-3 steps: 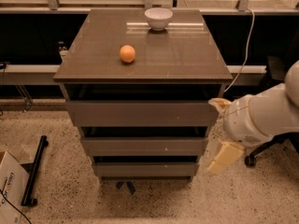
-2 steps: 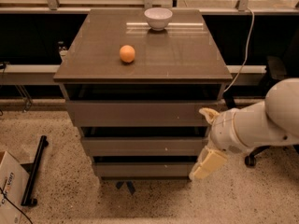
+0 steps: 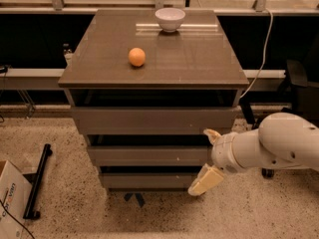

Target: Open middle drawer

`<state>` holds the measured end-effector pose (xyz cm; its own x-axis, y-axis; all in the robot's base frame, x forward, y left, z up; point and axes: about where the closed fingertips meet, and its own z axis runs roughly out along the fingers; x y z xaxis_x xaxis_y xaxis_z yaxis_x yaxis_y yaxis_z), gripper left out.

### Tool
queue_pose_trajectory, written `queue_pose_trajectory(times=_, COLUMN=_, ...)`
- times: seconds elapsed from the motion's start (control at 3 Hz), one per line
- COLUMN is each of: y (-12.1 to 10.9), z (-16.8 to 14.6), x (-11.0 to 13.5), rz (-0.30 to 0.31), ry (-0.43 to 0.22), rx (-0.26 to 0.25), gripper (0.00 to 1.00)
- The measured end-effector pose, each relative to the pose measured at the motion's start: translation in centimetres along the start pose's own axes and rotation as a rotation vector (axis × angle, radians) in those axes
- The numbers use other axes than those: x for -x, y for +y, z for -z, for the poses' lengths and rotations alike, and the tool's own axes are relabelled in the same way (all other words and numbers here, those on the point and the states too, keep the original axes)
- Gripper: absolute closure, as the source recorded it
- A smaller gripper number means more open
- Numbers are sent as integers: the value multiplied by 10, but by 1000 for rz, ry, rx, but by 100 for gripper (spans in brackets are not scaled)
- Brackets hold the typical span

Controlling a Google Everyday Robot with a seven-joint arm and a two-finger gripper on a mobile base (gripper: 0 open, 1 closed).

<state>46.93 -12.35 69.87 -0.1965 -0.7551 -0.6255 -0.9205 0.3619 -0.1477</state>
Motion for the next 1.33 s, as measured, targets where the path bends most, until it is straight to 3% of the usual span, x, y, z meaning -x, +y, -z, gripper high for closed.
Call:
queue_pose_trajectory(times=0.67, y=-24, z=-68, x=-44, rz=-96, ry=-17, rx=63, gripper=0)
queue_pose_trajectory(times=1.33, y=-20, z=-88, x=-53, rz=-137, ry=-46, rx=65, gripper=0)
